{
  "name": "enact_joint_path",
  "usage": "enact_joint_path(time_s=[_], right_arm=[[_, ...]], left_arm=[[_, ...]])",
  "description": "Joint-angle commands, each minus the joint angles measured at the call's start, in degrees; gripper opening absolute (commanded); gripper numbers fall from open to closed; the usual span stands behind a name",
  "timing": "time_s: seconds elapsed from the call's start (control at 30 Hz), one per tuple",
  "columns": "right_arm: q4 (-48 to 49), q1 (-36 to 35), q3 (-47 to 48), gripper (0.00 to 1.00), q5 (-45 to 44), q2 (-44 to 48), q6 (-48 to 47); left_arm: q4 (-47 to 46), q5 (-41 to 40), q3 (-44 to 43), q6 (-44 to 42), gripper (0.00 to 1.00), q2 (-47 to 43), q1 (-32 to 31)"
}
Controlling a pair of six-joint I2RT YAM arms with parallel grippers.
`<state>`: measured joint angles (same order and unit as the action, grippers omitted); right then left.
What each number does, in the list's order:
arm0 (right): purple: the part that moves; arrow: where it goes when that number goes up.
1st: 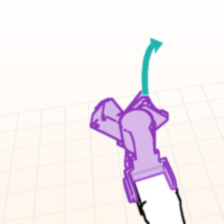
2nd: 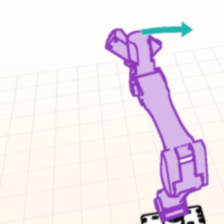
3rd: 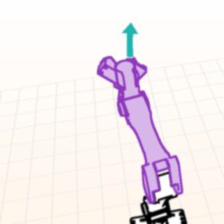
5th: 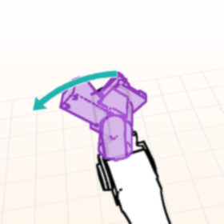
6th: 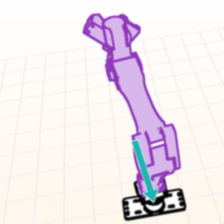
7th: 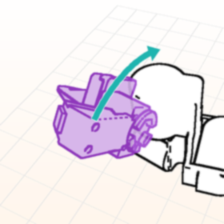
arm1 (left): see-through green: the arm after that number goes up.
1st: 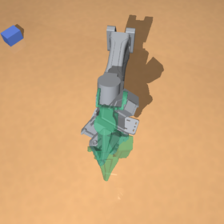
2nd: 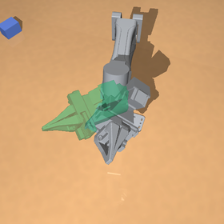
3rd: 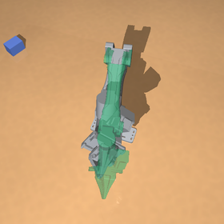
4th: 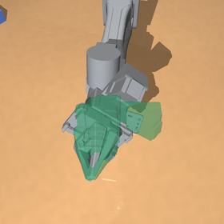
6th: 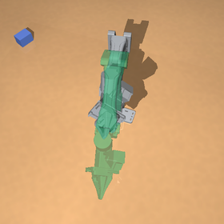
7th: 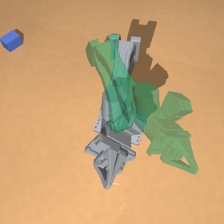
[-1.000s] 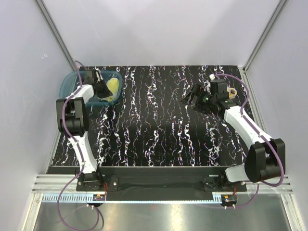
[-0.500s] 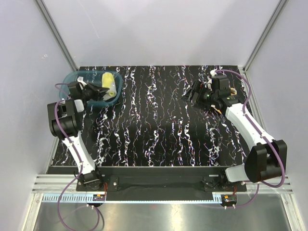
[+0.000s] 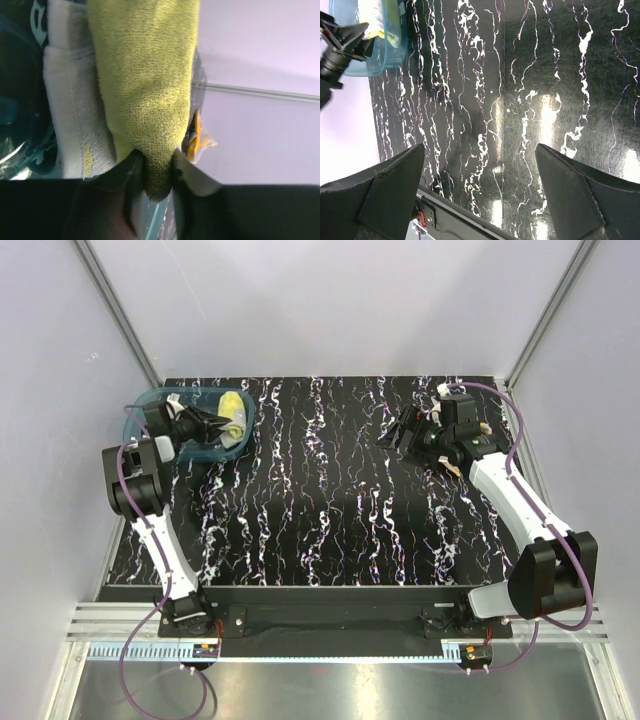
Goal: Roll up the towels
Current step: Place the rolled towel into the container
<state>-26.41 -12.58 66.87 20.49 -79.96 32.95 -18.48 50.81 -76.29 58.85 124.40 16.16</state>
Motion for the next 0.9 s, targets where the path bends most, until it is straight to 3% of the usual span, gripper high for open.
enact_joint_path(time_s=[0.0, 0.1, 0.17, 0.2, 0.27, 0.3, 0.63, 0.73, 0.87], right_arm=[[0.75, 0.36, 2.21, 0.99, 0.86, -0.46, -0.61], [1.1, 0.45, 2.21, 0.99, 1.48, -0.46, -0.43], [1.01, 0.45, 2.12, 0.99, 1.48, -0.11, -0.52], [0.84, 0.45, 2.12, 0.99, 1.22, -0.1, -0.78], [0.22, 0.45, 2.21, 0.99, 0.78, 0.16, -1.04], [0.05, 0.45, 2.21, 0.99, 0.6, 0.25, -1.31], [-1.01, 0.36, 3.7, 0.99, -1.94, 0.42, -2.18], [-3.46, 0.45, 6.42, 1.0, -5.97, -0.28, -3.76], [-10.74, 0.97, 12.21, 1.0, -20.97, -3.17, -5.09]], left_arm=[[19.96, -2.03, -6.76, -14.38, 0.33, -3.11, -0.61], [23.04, -3.87, -7.11, -15.78, 0.52, -2.76, -0.52], [24.62, -4.48, -7.64, -16.13, 0.55, -2.5, -0.52], [25.15, -4.58, -7.99, -16.22, 0.72, -2.41, -0.52], [27.52, -5.8, -8.78, -17.19, 0.93, -2.76, -0.52], [28.4, -6.33, -8.96, -17.62, 0.99, -3.45, -0.52], [34.03, -11.87, -11.95, -21.58, 0.99, -10.66, -0.34], [37.88, -13.36, -14.58, -23.33, 0.99, -12.42, -0.26], [42.12, -17.83, -17.14, -26.15, 0.99, -15.58, -0.43]])
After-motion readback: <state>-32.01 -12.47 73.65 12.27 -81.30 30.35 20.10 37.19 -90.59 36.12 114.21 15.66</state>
